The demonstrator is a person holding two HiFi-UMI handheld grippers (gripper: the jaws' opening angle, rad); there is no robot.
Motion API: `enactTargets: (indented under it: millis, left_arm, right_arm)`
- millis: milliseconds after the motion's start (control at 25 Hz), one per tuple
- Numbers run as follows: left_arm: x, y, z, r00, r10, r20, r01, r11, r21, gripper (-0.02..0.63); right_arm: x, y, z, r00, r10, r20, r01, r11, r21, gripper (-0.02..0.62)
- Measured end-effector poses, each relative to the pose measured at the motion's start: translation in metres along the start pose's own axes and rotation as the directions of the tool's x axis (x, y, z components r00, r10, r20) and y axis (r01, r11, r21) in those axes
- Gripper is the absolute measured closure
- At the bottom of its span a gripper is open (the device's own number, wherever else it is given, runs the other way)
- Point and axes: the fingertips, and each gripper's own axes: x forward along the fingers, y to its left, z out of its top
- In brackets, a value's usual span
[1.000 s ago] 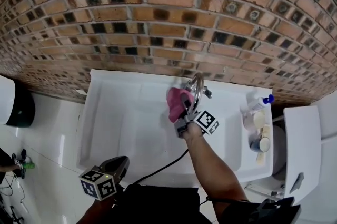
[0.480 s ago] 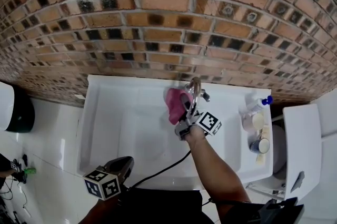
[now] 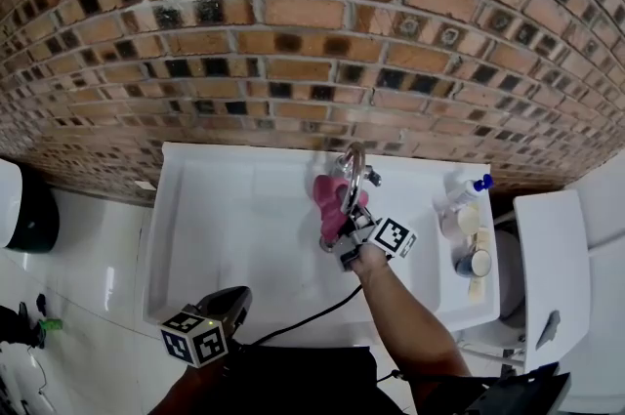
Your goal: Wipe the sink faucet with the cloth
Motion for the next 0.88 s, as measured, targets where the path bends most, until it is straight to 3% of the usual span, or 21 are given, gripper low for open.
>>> enactTargets:
  millis: [120, 320, 520, 640, 800, 880]
  left_arm:
    - [-0.001, -0.006, 0.004, 0.999, -0.036, 0.022, 0.036, 0.999, 0.007, 0.602]
    - [0.003, -0.021, 0.000, 0.991, -0.131, 0.000, 0.131, 0.990, 0.053, 0.601]
    - [0.019, -0.046, -0.015, 0.971, -0.228, -0.066, 0.235, 0.965, 0.115, 0.602]
    - [0.024, -0.059, -0.012, 0.964, -0.258, -0.060, 0.263, 0.957, 0.119, 0.602]
    - [0.022, -0.080, -0.008, 0.965, -0.264, -0.007, 0.262, 0.957, 0.126, 0.601]
    - [0.020, -0.087, -0.010, 0.968, -0.249, 0.010, 0.246, 0.961, 0.129, 0.602]
  right_arm:
    - [-0.029, 0.005, -0.006, 0.996, -0.077, -0.039, 0.075, 0.995, -0.069, 0.540]
    - [-0.095, 0.015, -0.022, 0.955, -0.286, -0.082, 0.263, 0.940, -0.215, 0.540]
    - [-0.148, 0.072, -0.044, 0.977, -0.196, -0.085, 0.177, 0.966, -0.190, 0.540]
    - [-0.177, 0.102, -0.053, 0.986, -0.152, -0.070, 0.140, 0.977, -0.160, 0.540]
    - [-0.206, 0.134, -0.060, 0.976, -0.168, -0.139, 0.111, 0.931, -0.348, 0.540]
    - [-0.219, 0.144, -0.061, 0.973, -0.168, -0.158, 0.098, 0.922, -0.376, 0.540]
